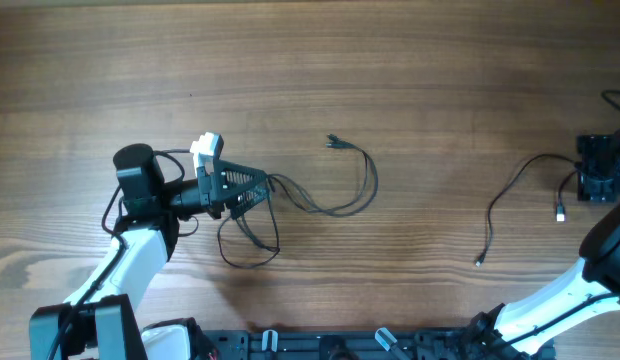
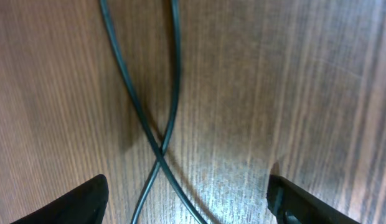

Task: Untangle cables

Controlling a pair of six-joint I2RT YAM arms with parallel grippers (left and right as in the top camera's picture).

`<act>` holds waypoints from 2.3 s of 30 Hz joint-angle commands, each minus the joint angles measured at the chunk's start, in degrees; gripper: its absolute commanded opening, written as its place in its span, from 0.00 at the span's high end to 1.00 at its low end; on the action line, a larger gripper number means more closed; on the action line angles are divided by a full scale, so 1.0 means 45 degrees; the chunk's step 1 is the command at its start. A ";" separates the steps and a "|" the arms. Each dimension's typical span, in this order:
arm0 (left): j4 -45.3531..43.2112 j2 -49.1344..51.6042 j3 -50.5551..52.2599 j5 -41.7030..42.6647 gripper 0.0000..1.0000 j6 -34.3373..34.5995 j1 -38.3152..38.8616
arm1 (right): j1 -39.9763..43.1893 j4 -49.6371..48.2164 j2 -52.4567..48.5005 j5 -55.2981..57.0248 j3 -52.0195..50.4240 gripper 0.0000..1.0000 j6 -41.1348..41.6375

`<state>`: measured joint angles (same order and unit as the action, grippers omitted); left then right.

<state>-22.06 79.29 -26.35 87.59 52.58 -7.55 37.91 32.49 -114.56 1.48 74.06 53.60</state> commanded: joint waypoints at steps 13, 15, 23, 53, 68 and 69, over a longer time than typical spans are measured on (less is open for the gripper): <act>0.0019 0.0087 0.0073 -0.0384 0.00 -0.0087 0.0058 | 0.0248 -0.0160 -0.1030 -0.0695 0.0753 0.96 -0.1258; 0.0015 0.0087 0.0073 -0.0389 0.00 0.0083 0.0058 | 0.0457 -0.0087 -0.0661 -0.0695 0.1321 0.96 -0.1263; 0.0015 0.0087 0.0073 -0.0486 0.00 0.0087 0.0058 | 0.2778 0.0083 0.1914 -0.1739 0.6912 0.96 -0.0719; 0.0015 0.0087 0.0073 -0.0529 0.00 0.0136 0.0063 | -0.2045 0.3619 0.0500 -0.3264 0.0291 0.00 -0.1146; 0.0015 0.0087 0.0073 -0.0529 0.00 0.0175 0.0058 | -0.2025 0.1491 0.0500 -0.2472 -0.0471 0.96 -0.1919; 0.0010 0.0087 0.0073 -0.0529 0.00 0.0180 0.0058 | -0.2025 0.1200 0.0505 -0.2487 -0.0447 0.96 -0.1919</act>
<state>-21.91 79.29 -26.33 85.30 53.10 -7.55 29.02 39.83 -111.77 -12.38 72.23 46.09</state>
